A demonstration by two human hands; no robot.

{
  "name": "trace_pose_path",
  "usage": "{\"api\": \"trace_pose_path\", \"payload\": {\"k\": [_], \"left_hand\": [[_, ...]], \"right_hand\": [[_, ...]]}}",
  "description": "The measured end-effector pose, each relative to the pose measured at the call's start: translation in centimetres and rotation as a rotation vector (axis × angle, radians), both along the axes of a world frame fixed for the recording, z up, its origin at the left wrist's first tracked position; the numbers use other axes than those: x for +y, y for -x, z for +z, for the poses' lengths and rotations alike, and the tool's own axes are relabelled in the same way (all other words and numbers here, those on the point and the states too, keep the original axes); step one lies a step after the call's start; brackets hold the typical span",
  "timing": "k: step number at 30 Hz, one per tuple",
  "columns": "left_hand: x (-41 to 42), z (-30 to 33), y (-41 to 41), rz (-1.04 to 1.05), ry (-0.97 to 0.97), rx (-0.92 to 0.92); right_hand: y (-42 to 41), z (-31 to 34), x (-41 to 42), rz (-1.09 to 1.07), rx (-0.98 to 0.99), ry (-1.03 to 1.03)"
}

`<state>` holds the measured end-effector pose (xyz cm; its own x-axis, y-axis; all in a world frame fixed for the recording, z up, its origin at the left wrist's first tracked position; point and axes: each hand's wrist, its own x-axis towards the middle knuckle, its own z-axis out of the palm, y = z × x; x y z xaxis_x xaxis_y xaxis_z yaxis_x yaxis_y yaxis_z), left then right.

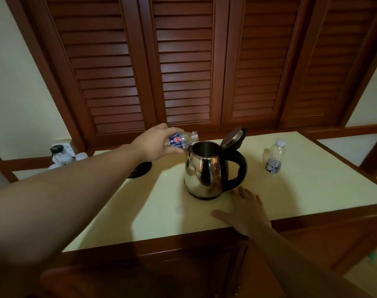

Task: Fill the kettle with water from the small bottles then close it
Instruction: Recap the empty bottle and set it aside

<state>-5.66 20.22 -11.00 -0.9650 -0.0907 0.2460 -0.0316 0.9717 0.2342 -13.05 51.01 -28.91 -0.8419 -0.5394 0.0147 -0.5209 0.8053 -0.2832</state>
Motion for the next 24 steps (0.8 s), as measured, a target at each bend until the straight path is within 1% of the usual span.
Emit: {"api": "trace_pose_path", "payload": {"k": [5,10,17,24], "left_hand": [[-0.2,1.5,0.5,-0.016,0.182,-0.064],[-0.3,2.8,0.6,-0.038,0.31,-0.085],[0.0,4.2,0.7,-0.052,0.4,-0.094],[0.1,5.0,0.6,-0.081,0.439,-0.088]], "right_hand": [[0.0,0.0,0.3,0.016,0.033,-0.004],[0.2,-0.1,0.3,0.032,0.02,-0.009],[0.4,-0.3,0.3,0.033,0.017,-0.014],[0.3,-0.3,0.5,0.043,0.016,-0.007]]}}
